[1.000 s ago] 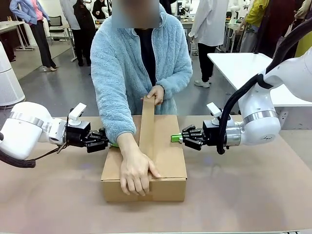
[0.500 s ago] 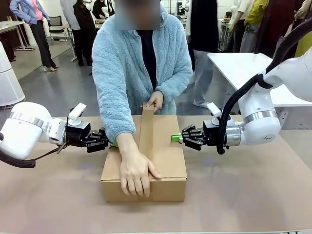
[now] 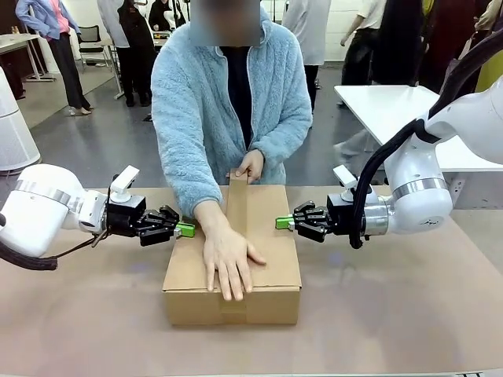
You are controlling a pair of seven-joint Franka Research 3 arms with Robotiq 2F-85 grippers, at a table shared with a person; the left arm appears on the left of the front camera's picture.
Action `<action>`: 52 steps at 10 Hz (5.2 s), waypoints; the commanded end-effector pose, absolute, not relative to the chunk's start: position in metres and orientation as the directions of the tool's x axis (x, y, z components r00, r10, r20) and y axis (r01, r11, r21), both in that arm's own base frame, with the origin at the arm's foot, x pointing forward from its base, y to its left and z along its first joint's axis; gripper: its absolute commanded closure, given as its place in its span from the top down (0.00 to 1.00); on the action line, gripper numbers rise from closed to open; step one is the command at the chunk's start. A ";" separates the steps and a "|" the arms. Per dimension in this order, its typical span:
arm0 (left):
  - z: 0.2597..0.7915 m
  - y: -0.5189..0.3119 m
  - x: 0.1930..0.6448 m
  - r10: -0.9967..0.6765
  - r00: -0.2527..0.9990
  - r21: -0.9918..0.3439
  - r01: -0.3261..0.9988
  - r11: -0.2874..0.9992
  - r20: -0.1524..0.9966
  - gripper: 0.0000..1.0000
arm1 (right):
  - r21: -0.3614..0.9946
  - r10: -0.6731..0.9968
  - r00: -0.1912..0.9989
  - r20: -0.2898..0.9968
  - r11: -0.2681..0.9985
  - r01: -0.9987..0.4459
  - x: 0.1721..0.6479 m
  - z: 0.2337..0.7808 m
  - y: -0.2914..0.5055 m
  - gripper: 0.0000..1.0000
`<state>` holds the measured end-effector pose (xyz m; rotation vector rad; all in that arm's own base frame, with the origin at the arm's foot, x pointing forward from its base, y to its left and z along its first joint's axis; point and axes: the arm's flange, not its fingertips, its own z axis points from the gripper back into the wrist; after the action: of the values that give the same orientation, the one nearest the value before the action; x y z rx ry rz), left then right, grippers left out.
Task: Wrap the clocks to prevent damage.
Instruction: After the human seals the box with tape, release both hands from the side flaps of the Package Box.
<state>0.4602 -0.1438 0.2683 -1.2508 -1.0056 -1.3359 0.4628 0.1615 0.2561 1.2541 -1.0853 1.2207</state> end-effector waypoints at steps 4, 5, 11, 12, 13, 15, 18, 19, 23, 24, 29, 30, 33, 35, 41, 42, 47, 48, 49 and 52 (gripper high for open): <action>0.267 -0.144 0.460 -0.133 0.042 -0.062 0.988 -0.145 0.990 0.00 | 0.074 0.047 0.072 0.996 -0.046 -0.996 0.460 0.252 0.163 0.01; 0.267 -0.144 0.460 -0.133 0.042 -0.062 0.988 -0.145 0.990 0.00 | 0.074 0.047 0.072 0.996 -0.046 -0.996 0.460 0.252 0.163 0.01; 0.267 -0.144 0.460 -0.133 0.042 -0.062 0.988 -0.145 0.990 0.00 | 0.074 0.047 0.072 0.996 -0.046 -0.996 0.460 0.252 0.163 0.01; 0.267 -0.144 0.460 -0.133 0.042 -0.062 0.988 -0.145 0.990 0.00 | 0.074 0.047 0.072 0.996 -0.046 -0.996 0.460 0.252 0.163 0.01; 0.267 -0.144 0.460 -0.133 0.042 -0.062 0.988 -0.145 0.990 0.00 | 0.074 0.047 0.072 0.996 -0.046 -0.996 0.460 0.252 0.163 0.01; 0.267 -0.144 0.460 -0.133 0.042 -0.062 0.988 -0.145 0.990 0.00 | 0.074 0.047 0.072 0.996 -0.046 -0.996 0.460 0.252 0.163 0.01; 0.267 -0.144 0.460 -0.133 0.042 -0.062 0.988 -0.145 0.990 0.00 | 0.074 0.047 0.072 0.996 -0.046 -0.996 0.460 0.252 0.163 0.01; 0.267 -0.144 0.460 -0.133 0.042 -0.062 0.988 -0.145 0.990 0.00 | 0.074 0.047 0.072 0.996 -0.046 -0.996 0.460 0.252 0.163 0.01; 0.267 -0.144 0.460 -0.133 0.042 -0.062 0.988 -0.145 0.990 0.00 | 0.074 0.047 0.072 0.996 -0.046 -0.996 0.460 0.252 0.163 0.01; 0.267 -0.144 0.460 -0.133 0.042 -0.062 0.988 -0.145 0.990 0.00 | 0.074 0.047 0.072 0.996 -0.046 -0.996 0.460 0.252 0.163 0.01; 0.289 -0.145 0.463 -0.150 0.012 -0.040 0.982 -0.185 0.989 0.00 | 0.079 0.097 0.075 0.992 -0.041 -0.996 0.461 0.272 0.165 0.01; 0.321 -0.144 0.470 -0.209 -0.012 -0.030 0.981 -0.194 0.978 0.00 | 0.086 0.191 0.079 0.978 -0.032 -0.996 0.451 0.303 0.171 0.01; 0.411 -0.115 0.482 -0.427 -0.085 -0.043 0.958 -0.282 0.900 0.00 | 0.128 0.469 0.110 0.876 -0.007 -0.992 0.421 0.392 0.170 0.01; 0.471 -0.088 0.476 -0.592 -0.092 -0.076 0.965 -0.251 0.801 0.00 | 0.058 0.605 0.096 0.790 0.082 -0.995 0.385 0.465 0.156 0.01; 0.553 -0.046 0.428 -0.789 -0.041 -0.107 0.985 -0.134 0.614 0.00 | -0.060 0.731 0.131 0.670 0.230 -0.971 0.306 0.566 0.142 0.01; 0.549 -0.044 0.418 -0.776 -0.066 -0.069 0.988 -0.140 0.627 0.00 | -0.074 0.723 0.105 0.683 0.211 -0.975 0.311 0.574 0.146 0.01; 0.554 -0.046 0.439 -0.774 -0.069 -0.090 0.983 -0.160 0.629 0.00 | -0.074 0.723 0.105 0.683 0.211 -0.975 0.311 0.574 0.146 0.01; 0.554 -0.046 0.439 -0.774 -0.069 -0.090 0.983 -0.160 0.629 0.00 | -0.074 0.723 0.105 0.683 0.211 -0.975 0.311 0.574 0.146 0.01; 0.554 -0.046 0.439 -0.774 -0.069 -0.090 0.983 -0.160 0.629 0.00 | -0.074 0.723 0.105 0.683 0.211 -0.975 0.311 0.574 0.146 0.01; 0.554 -0.046 0.439 -0.774 -0.069 -0.090 0.983 -0.160 0.629 0.00 | -0.074 0.723 0.105 0.683 0.211 -0.975 0.311 0.574 0.146 0.01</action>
<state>0.4372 -0.0460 0.5521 -0.6575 -0.4261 -1.6241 0.3098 0.1437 0.5768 0.4677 -0.6907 1.3305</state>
